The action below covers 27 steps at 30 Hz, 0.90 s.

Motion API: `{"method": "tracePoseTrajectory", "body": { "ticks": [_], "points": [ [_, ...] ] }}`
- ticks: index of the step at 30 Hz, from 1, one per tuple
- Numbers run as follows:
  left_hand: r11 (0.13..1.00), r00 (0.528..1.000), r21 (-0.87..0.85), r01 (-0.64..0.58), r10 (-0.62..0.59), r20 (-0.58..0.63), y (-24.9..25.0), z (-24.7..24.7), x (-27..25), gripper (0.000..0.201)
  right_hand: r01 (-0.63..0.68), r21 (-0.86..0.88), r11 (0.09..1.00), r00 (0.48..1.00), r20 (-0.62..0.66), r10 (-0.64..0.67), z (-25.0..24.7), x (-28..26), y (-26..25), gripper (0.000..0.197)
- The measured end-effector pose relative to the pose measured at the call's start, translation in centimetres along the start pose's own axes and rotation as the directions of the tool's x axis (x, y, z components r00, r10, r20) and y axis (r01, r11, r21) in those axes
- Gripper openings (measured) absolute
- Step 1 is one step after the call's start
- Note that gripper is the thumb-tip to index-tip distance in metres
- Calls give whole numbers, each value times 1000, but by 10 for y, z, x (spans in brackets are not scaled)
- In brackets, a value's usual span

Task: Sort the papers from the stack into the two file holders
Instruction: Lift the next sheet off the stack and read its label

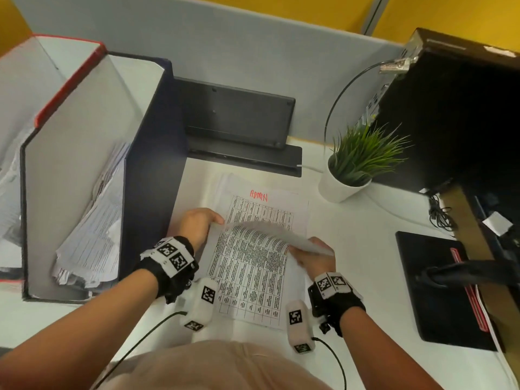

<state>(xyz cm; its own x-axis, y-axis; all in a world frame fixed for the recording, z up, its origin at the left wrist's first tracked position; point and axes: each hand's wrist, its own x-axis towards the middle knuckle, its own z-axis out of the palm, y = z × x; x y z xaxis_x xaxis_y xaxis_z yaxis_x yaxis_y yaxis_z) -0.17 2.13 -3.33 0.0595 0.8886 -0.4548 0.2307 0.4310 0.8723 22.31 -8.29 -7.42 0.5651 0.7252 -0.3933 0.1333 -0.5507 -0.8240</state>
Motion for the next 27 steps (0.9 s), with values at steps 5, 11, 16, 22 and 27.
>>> {"method": "tracePoseTrajectory", "body": {
  "ticks": [5,11,16,22,27],
  "points": [
    [950,995,304,66,-42,-86,1,-6,28,20,-43,88,995,999,1,43,-4,-1,3,32],
    [797,992,604,16,62,-108,0,2,22,35,-47,223,974,999,17,44,-2,-7,0,34],
    [731,991,681,-46,118,-60,-3,4,17,35,6,254,967,1000,-3,-5,2,-11,0,24],
    [650,964,735,-194,264,21,2,0,0,28,-38,9,999,999,18,38,2,1,0,31],
    [787,895,472,-397,446,9,-1,3,-16,24,-18,97,995,999,-41,22,-1,-5,-5,40]
  ]
}}
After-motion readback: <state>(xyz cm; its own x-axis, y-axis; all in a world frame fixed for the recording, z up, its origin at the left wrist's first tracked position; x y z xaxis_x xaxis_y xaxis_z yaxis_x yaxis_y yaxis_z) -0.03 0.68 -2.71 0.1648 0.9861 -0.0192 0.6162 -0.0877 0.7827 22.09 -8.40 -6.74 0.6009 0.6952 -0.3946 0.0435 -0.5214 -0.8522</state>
